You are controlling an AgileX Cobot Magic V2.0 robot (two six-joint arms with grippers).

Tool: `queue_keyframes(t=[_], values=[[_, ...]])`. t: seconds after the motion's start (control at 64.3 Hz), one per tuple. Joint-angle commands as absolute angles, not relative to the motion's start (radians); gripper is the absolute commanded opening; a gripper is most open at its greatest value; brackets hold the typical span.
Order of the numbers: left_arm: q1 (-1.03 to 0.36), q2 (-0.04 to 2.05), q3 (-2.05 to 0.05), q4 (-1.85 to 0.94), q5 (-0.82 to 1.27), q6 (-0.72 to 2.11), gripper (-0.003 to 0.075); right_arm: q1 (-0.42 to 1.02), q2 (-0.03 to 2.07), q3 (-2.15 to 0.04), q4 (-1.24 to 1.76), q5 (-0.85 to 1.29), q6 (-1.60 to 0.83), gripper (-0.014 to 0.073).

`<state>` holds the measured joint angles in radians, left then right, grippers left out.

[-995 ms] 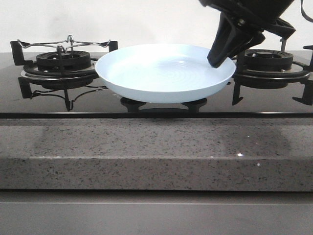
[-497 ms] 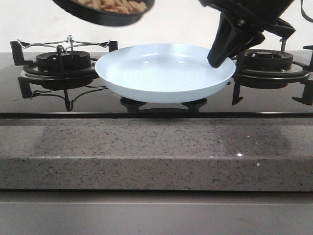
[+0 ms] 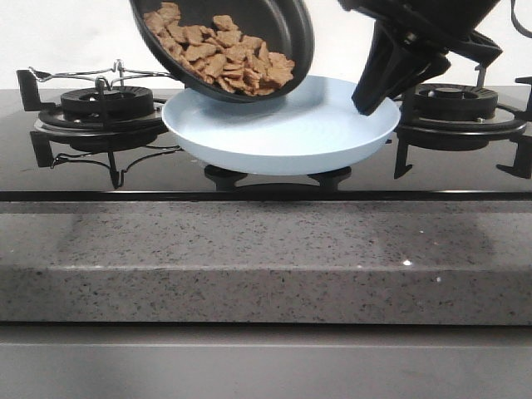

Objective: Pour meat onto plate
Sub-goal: 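Tilt the pan with the left gripper to tip meat onto the plate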

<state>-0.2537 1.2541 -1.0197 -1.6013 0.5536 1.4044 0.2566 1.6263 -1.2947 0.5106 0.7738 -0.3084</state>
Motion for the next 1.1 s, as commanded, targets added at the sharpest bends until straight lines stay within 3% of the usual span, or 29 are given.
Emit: queue_keyframes(t=[0.0, 0.668, 1.088], values=[[-0.301, 1.195, -1.051, -1.690, 0.525, 1.505, -0.0020, 0.255, 1.575, -1.319, 0.542, 0.749, -0.319, -0.0105], [-0.416, 1.157, -1.051, -1.737, 0.597, 2.273, -0.0020, 0.255, 1.575, -1.319, 0.542, 0.749, -0.319, -0.0105], [-0.416, 1.157, -1.051, -1.740, 0.631, 2.344, -0.0020, 0.255, 1.575, -1.319, 0.542, 0.749, -0.319, -0.0105]])
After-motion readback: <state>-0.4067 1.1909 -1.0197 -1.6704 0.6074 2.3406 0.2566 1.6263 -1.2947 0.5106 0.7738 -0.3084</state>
